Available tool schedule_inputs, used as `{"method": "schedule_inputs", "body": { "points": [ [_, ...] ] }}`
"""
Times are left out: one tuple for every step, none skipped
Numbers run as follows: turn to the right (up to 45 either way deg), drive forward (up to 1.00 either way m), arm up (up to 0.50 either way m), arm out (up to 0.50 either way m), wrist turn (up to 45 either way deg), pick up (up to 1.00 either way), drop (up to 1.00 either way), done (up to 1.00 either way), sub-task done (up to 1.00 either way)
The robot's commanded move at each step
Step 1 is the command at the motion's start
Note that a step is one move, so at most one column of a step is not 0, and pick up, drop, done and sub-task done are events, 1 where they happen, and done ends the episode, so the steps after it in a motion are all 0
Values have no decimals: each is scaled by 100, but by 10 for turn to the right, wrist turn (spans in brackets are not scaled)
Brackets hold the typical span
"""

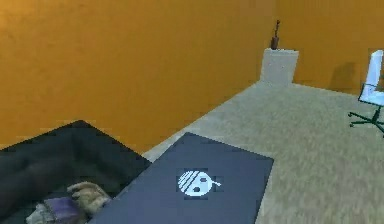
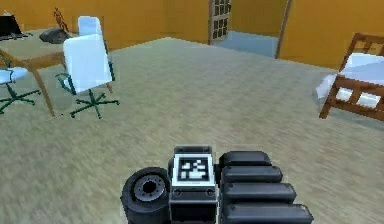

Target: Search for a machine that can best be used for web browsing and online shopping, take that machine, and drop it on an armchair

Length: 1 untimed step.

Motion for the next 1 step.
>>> {"method": "schedule_inputs", "body": {
  "points": [
    [-60, 0, 0, 0, 0, 0, 0, 0, 0]
  ]
}}
